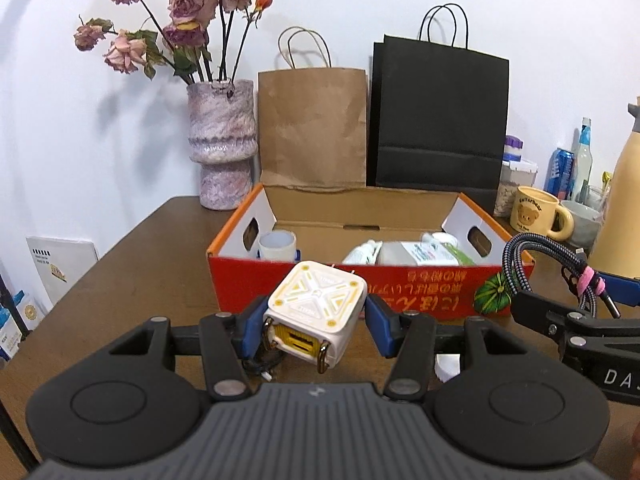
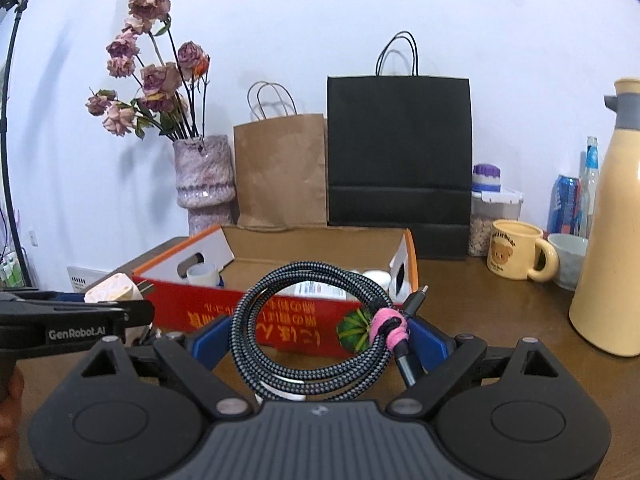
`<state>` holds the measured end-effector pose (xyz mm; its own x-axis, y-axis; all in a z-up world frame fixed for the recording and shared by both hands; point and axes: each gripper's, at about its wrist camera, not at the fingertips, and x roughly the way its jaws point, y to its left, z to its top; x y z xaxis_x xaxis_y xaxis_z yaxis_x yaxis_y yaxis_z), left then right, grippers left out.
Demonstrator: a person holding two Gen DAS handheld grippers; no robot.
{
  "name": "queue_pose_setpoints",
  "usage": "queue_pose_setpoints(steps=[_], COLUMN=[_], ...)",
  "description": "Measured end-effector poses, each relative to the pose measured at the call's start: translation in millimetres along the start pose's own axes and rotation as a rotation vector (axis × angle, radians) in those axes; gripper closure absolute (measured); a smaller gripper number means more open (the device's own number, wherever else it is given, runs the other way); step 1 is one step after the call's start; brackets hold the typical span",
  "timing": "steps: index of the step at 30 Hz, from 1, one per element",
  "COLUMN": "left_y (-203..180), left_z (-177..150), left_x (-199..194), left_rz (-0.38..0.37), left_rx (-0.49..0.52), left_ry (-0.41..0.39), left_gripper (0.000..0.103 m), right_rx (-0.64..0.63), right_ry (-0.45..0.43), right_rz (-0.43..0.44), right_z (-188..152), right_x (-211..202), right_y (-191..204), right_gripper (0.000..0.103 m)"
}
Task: Organize rigid objects
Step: 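Carry the adapter and braided cable over the red box with both tools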
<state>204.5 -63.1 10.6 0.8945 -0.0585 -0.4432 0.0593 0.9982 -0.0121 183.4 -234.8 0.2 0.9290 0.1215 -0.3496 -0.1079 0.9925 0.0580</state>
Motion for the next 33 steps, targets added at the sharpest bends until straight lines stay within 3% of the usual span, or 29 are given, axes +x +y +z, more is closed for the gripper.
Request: queue_pose_setpoints(steps=[33], left_y=[1], left_z=[51], left_x=[60], left_rz=[0.051], left_rx=[-0.056], left_ry=[-0.050], left_gripper=[0.050], right_rx=[0.006], right_ry=[-0.029], right_rz=[0.001], right_z=[47], right_x=[71], right_y=[4], right_gripper=[0.010])
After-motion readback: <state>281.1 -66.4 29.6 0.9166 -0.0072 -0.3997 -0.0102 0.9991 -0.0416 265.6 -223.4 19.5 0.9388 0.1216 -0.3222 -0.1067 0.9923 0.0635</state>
